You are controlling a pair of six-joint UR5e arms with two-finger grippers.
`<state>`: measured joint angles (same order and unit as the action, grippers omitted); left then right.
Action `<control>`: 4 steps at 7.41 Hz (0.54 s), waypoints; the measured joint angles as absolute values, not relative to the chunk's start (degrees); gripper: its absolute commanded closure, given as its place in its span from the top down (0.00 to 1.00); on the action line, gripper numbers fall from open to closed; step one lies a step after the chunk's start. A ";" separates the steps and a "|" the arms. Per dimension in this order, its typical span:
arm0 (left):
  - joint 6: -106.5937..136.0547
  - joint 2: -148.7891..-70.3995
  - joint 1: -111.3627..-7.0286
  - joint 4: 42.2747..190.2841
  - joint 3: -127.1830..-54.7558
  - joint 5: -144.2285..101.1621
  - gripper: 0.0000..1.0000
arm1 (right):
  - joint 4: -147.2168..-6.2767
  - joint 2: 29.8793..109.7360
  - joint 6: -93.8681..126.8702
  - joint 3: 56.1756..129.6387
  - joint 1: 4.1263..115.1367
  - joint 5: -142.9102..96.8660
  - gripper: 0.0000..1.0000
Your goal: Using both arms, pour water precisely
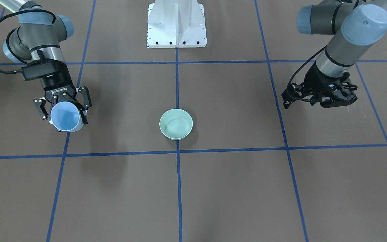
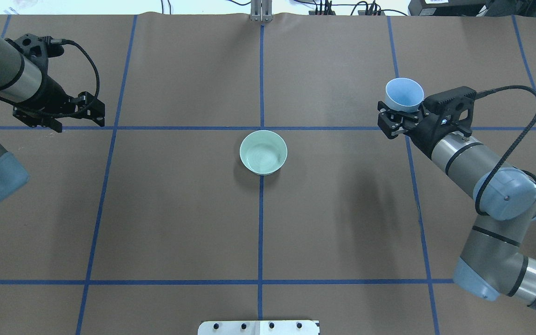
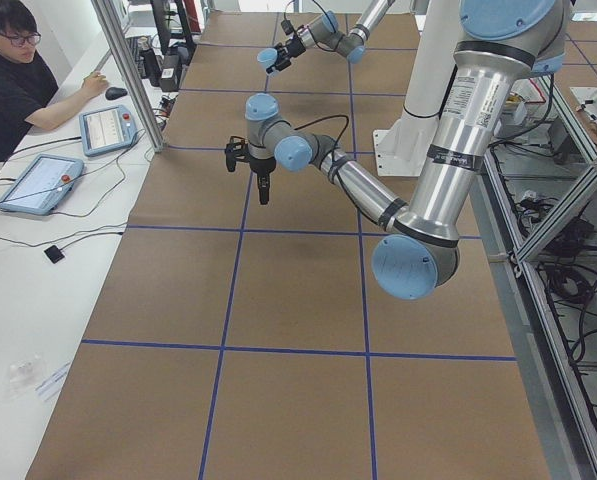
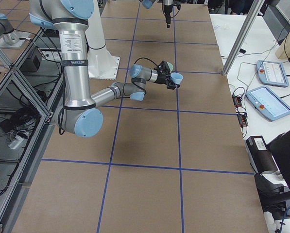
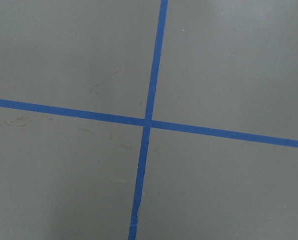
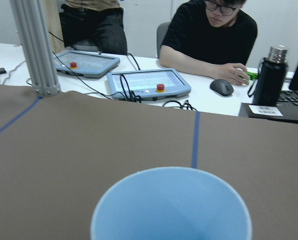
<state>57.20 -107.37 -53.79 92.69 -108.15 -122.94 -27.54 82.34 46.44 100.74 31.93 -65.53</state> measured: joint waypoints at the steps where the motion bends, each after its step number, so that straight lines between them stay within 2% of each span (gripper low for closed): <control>1: 56.91 -107.55 -53.79 92.71 -108.28 -123.00 1.00 | -27.60 80.33 45.34 100.80 31.04 -69.14 0.00; 4: 51.44 -107.56 -55.24 92.38 -108.04 -122.97 1.00 | -28.08 76.40 40.99 100.89 26.63 -74.71 0.00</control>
